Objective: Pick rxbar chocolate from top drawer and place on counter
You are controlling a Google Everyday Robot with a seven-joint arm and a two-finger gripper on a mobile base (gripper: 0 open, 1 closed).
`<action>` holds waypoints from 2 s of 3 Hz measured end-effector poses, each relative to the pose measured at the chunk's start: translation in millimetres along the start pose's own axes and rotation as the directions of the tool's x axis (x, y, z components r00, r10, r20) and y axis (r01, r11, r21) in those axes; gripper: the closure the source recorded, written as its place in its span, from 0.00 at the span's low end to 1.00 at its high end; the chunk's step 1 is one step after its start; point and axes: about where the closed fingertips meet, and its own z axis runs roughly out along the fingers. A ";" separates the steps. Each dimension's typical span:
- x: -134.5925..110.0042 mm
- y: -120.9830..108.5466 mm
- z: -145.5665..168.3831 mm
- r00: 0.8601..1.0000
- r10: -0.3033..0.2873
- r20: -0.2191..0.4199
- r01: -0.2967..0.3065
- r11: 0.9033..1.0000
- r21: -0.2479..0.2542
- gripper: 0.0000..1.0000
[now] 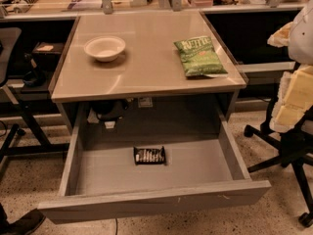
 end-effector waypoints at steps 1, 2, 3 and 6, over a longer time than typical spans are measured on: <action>-0.8 -0.2 -0.1 1.000 0.000 0.002 0.000 1.000 0.003 0.00; -15.0 -0.1 20.0 1.000 -0.006 0.012 0.006 1.000 -0.015 0.00; -33.6 13.1 52.6 0.999 -0.034 0.021 0.035 0.997 -0.074 0.00; -78.9 47.3 117.4 0.988 -0.074 0.139 0.098 0.980 -0.172 0.00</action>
Offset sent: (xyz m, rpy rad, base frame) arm 0.0209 0.0365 -0.0421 0.0265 0.0488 0.0256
